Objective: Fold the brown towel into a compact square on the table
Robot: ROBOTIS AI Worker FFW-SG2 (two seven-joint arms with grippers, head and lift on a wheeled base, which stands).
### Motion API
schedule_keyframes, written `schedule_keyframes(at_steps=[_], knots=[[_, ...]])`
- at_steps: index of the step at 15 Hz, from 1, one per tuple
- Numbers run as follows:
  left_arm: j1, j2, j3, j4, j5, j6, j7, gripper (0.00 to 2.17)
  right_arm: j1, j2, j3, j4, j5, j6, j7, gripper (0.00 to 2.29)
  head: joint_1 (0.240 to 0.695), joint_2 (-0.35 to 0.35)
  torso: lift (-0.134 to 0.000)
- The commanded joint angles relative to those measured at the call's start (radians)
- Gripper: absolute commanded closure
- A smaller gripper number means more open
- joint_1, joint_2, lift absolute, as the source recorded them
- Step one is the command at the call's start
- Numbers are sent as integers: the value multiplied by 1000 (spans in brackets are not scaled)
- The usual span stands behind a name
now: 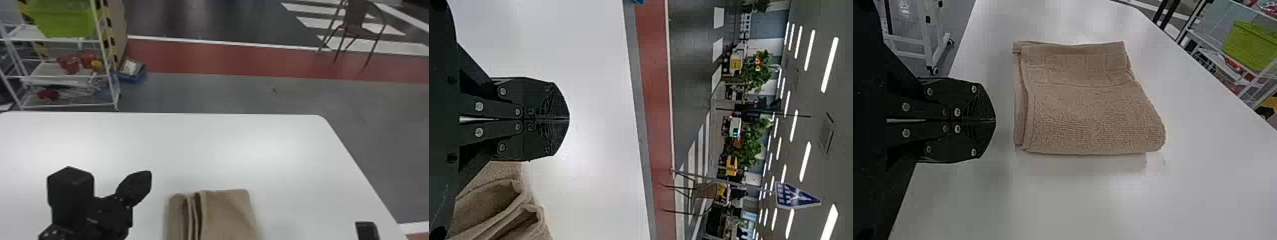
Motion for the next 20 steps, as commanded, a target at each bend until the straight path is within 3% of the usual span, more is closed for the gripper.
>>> schedule_keyframes(at_steps=[1, 7, 20], knots=[[3, 0, 3, -2, -1, 0, -1, 2007, -3, 1, 19, 19, 9, -25, -22, 1838, 695, -162, -123], [14, 1, 9, -5, -3, 3, -3, 2007, -37, 1, 35, 40, 28, -52, -99, 1838, 695, -166, -123], [22, 3, 23, -6, -3, 9, -9, 2007, -290, 1, 98, 181, 115, -58, -231, 1838, 695, -154, -123]])
